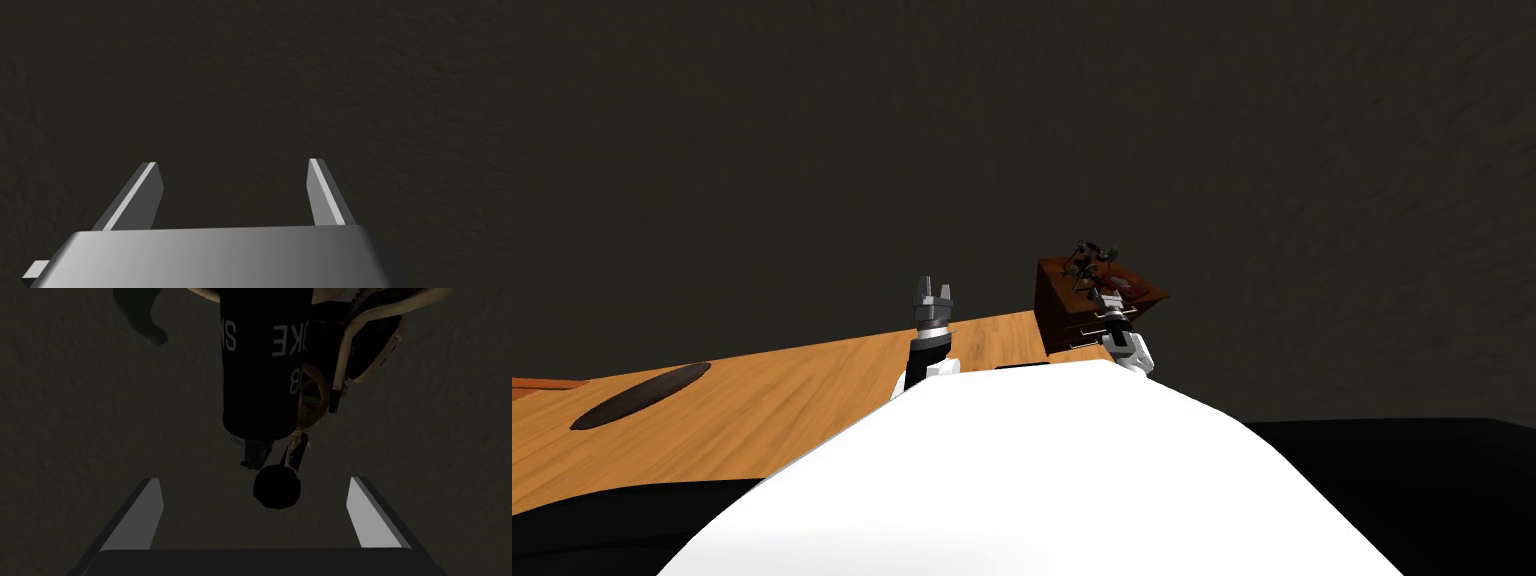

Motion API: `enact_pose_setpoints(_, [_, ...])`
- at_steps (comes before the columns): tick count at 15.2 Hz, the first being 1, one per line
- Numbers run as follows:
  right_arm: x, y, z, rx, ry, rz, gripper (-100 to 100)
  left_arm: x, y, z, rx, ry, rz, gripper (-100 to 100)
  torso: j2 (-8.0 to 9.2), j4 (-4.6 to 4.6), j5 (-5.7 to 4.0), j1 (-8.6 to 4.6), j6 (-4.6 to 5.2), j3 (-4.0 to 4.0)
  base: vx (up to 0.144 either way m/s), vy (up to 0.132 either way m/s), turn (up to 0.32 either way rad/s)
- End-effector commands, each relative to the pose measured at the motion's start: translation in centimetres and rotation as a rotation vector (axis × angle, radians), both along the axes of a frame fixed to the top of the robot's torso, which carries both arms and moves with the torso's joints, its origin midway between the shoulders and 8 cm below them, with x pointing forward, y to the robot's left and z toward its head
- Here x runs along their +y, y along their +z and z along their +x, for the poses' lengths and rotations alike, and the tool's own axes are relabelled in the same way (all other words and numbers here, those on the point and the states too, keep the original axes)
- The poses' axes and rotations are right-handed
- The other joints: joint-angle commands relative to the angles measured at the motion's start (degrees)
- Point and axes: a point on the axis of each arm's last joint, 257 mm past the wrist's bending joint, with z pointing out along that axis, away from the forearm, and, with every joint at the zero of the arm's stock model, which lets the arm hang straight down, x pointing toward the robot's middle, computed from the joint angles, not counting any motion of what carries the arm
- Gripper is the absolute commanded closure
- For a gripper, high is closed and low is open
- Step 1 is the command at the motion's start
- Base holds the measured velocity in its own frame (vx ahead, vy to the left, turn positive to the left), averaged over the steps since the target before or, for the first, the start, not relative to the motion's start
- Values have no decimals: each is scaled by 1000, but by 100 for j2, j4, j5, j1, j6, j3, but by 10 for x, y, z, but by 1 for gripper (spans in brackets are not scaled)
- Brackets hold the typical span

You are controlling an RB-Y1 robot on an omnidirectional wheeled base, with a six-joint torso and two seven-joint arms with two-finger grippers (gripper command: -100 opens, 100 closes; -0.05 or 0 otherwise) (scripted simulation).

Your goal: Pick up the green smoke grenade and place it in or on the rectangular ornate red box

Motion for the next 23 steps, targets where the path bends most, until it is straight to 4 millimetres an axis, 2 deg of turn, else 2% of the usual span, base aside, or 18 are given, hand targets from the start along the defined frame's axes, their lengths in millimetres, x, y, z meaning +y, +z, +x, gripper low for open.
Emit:
enact_pose_setpoints(1, [-7, -12, -2, 29, -20, -33, -100, 0, 0, 0, 0, 0, 0, 0, 0, 0, 0, 0, 0, 0, 50, 7, 65])
enact_pose_setpoints(8, [-27, -40, -9, 92, -64, -86, -100, 0, 0, 0, 0, 0, 0, 0, -16, -3, -6, -24, 0, -9, 88, 10, -8])
enact_pose_setpoints(9, [-23, -36, -7, 81, -56, -76, -100, 0, 0, 0, 0, 0, 0, 0, -17, -3, -5, -21, 1, -10, 78, -6, 2])
enact_pose_setpoints(10, [-31, -23, 0, 70, -65, -79, -100, 0, 0, 0, 0, 0, 0, 0, -12, -3, -5, -25, 0, -7, 45, -19, 53])
enact_pose_setpoints(11, [-25, -31, -5, 78, -58, -82, -100, 0, 0, 0, 0, 0, 0, 0, -4, 0, -5, -30, -1, -2, 27, -14, 34])
enact_pose_setpoints(12, [-26, -29, -5, 76, -60, -81, 100, 0, 0, 0, 0, 0, 0, 0, 5, 1, -7, -30, 0, 2, 13, -6, 1])
enact_pose_setpoints(17, [-25, -29, -4, 76, -59, -77, 100, 0, 0, 0, 0, 0, 0, 0, 18, 3, -3, -29, 1, 9, 5, -3, 2])
enact_pose_setpoints(18, [-23, -17, 9, 60, -50, -74, 100, 0, 0, 0, 0, 0, 0, 0, 17, 4, -3, -30, 1, 9, -9, -23, -24])
enact_pose_setpoints(23, [-16, 12, 36, 22, -30, -64, 100, 0, 0, 0, 0, 0, 0, 0, 28, 28, 15, -36, -17, 26, -51, -43, 10])
